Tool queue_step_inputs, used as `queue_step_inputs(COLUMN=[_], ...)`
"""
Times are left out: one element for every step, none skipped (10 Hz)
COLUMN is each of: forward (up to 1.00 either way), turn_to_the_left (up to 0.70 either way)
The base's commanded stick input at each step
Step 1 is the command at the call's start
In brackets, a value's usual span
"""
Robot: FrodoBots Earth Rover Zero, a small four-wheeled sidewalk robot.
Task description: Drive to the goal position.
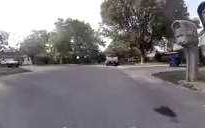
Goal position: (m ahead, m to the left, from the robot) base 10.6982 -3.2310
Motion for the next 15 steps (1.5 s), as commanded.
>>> queue_step_inputs(forward=[0.85,0.85,0.85,0.85,0.85,0.85,0.85,0.85,0.85,0.85,0.85,0.85,0.85,0.85,0.85], turn_to_the_left=[-0.02,-0.02,-0.01,-0.01,0.0,0.0,0.0,0.0,0.0,0.0,0.0,0.0,0.0,0.0,0.0])
